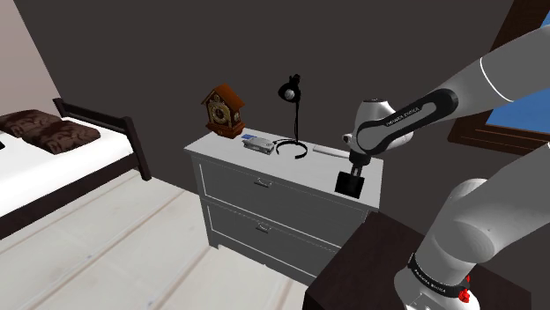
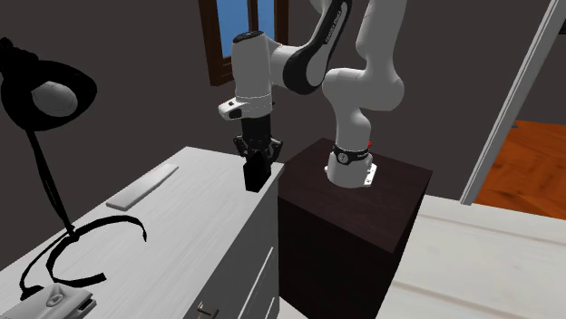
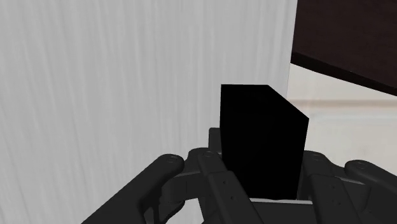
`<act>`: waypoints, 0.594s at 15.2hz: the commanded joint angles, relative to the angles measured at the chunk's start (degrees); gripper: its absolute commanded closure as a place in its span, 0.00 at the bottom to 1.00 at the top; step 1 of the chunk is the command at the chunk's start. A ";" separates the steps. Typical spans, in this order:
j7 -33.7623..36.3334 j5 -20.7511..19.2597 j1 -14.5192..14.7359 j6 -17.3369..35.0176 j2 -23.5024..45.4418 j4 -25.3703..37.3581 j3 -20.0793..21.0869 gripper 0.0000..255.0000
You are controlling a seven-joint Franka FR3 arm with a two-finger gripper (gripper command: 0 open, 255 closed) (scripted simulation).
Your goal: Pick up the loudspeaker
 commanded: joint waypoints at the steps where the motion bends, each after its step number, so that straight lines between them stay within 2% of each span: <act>1: -0.02 0.00 0.00 0.07 0.05 0.00 -0.02 1.00; 7: 0.08 -0.01 0.01 0.10 -0.05 -0.14 0.05 1.00; 9: 0.27 -0.10 -0.15 -2.06 -1.60 0.49 0.42 1.00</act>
